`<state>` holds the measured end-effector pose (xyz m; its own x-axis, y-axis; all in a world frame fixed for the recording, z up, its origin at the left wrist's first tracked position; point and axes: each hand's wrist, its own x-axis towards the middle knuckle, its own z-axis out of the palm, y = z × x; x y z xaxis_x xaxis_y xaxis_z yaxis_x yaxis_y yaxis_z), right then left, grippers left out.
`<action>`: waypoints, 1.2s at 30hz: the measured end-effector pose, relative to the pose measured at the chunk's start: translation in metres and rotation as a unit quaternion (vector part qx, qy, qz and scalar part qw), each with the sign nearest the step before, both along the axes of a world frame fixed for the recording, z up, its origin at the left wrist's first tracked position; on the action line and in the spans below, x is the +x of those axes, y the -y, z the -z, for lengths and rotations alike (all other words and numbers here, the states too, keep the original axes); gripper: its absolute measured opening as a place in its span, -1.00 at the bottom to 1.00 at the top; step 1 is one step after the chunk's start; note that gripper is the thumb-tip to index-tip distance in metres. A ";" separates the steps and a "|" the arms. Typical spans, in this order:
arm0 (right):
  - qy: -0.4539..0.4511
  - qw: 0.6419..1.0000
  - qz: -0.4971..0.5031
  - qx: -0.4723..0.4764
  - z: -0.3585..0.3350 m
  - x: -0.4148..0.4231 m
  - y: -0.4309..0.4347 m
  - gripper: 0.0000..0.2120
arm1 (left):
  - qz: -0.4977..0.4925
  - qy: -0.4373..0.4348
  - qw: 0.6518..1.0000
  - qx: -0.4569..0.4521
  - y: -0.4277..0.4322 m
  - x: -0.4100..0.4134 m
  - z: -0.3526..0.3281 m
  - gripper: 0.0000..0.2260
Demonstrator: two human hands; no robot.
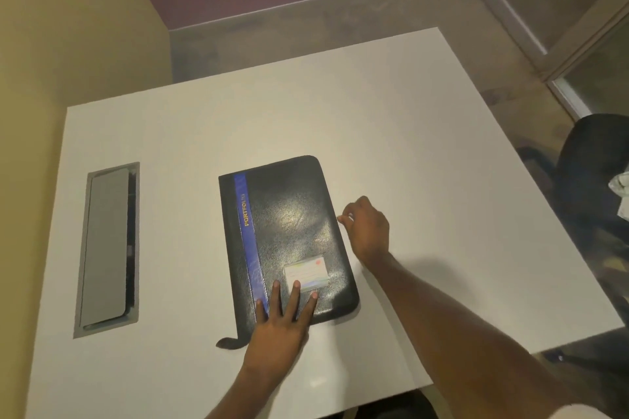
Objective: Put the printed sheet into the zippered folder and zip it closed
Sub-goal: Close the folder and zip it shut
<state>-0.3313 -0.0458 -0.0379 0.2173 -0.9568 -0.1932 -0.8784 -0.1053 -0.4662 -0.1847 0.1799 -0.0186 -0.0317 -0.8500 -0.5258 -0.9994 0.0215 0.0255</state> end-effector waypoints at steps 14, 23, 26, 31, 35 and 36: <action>0.053 0.998 -0.036 0.024 0.008 0.012 0.039 -0.87 | -0.087 -0.068 0.985 -0.134 0.070 0.026 -0.004 -0.38; 0.060 0.997 -0.036 0.029 0.027 0.010 0.042 -0.86 | -0.327 -0.064 0.937 -0.102 0.233 0.115 0.013 -0.36; 0.064 0.997 -0.028 0.030 0.032 0.010 0.042 -0.86 | -0.366 -0.084 0.924 -0.074 0.248 0.123 0.021 -0.39; 0.078 0.997 -0.019 0.004 0.037 0.008 0.040 -0.88 | -0.374 -0.092 0.920 -0.072 0.257 0.120 0.022 -0.46; 0.091 0.996 -0.008 -0.016 0.040 0.007 0.037 -0.92 | -0.402 -0.096 0.906 -0.089 0.262 0.115 0.018 -0.53; 0.094 0.995 -0.004 -0.019 0.041 0.007 0.036 -0.93 | -0.407 -0.098 0.903 -0.093 0.263 0.113 0.018 -0.54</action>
